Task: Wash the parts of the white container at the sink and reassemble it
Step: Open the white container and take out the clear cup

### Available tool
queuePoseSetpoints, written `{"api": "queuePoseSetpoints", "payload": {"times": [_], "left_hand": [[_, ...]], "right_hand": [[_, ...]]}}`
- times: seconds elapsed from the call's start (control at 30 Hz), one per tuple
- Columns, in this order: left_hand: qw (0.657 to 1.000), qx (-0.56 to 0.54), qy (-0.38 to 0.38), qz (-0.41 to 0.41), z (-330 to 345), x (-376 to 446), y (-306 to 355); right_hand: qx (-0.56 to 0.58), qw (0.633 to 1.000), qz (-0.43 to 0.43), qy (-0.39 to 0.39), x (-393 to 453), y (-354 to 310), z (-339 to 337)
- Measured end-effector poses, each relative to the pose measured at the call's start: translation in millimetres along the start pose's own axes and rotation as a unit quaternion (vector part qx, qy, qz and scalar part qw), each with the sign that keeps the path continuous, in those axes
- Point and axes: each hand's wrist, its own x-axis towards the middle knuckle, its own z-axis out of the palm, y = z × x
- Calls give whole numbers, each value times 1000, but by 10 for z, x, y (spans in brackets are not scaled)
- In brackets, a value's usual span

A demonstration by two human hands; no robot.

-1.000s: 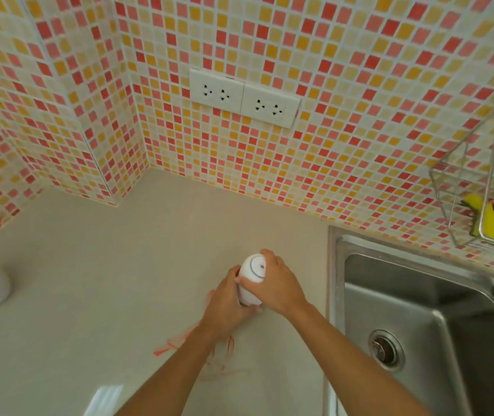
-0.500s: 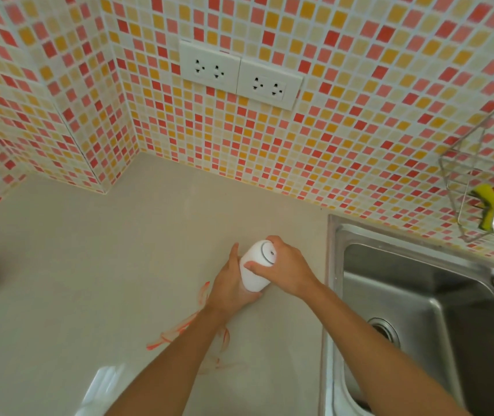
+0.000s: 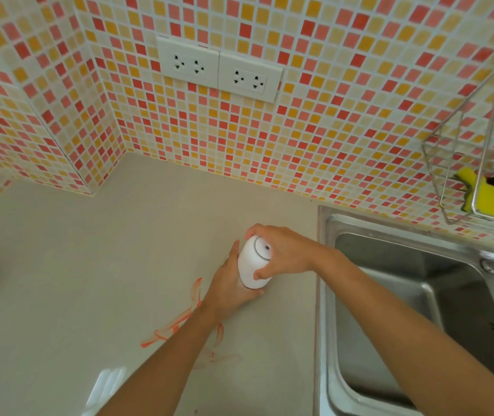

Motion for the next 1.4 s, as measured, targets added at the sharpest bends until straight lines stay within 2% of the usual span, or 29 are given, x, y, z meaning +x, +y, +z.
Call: {"api": "queuePoseSetpoints", "payload": {"times": [0.23, 0.43, 0.53, 0.63, 0.73, 0.87, 1.13, 1.4], "left_hand": [[999, 15, 13, 49, -155, 21, 142], [998, 30, 37, 46, -277, -8, 100], [997, 28, 65, 22, -390, -81, -40], [994, 8, 110, -12, -494, -184, -197], [990, -14, 138, -26, -545, -258, -226], [986, -28, 164, -21, -563, -292, -131], [978, -49, 201, -5, -490, -358, -23], [972, -70, 225, -1, -452, -591, -3]], "right_hand": [[-39, 999, -20, 27, -139, -142, -279], [-55, 995, -5, 84, -290, -220, -382], [0, 989, 17, 148, -390, -172, -403], [108, 972, 65, 199, -465, 5, -372], [212, 955, 131, 157, -466, 260, -142], [356, 908, 176, 129, -405, 479, 394], [340, 908, 122, 213, -428, 335, 1144], [300, 921, 116, 218, -483, 300, 1435]]}}
